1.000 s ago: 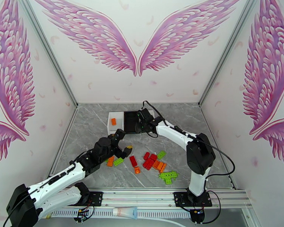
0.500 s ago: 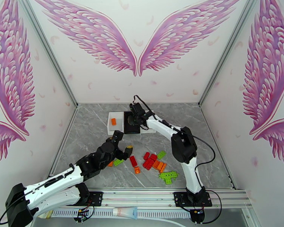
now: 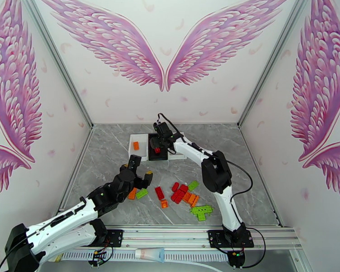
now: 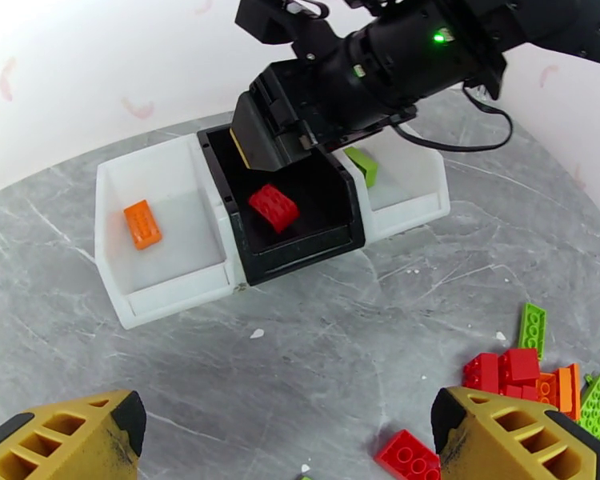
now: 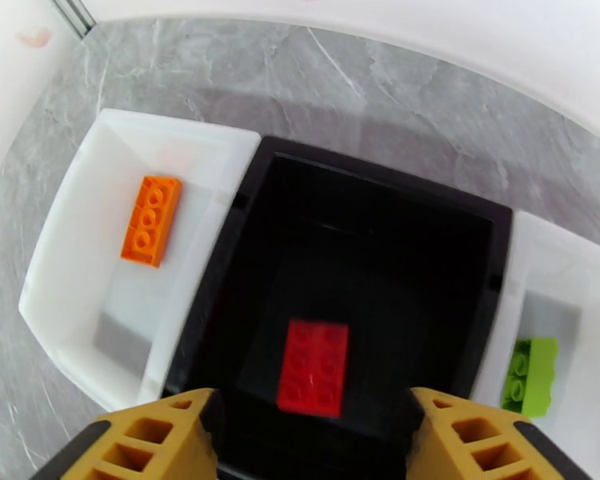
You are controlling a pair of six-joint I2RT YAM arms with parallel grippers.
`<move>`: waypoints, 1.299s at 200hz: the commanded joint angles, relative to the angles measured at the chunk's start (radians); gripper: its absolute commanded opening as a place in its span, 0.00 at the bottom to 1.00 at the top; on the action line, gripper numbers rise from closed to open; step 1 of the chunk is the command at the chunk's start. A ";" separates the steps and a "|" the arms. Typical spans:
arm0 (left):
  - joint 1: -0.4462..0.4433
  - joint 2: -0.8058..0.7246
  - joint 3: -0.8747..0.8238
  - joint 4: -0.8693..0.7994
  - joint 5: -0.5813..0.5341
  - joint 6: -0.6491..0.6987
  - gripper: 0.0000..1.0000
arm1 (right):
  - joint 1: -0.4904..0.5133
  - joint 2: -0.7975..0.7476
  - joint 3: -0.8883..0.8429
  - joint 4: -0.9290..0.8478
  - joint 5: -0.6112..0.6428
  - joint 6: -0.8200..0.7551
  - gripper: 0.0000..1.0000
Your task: Sort the legos into containers by color
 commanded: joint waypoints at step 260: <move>-0.017 0.127 0.067 0.098 0.579 0.494 0.99 | -0.118 -0.579 -0.838 -0.246 0.056 0.664 0.84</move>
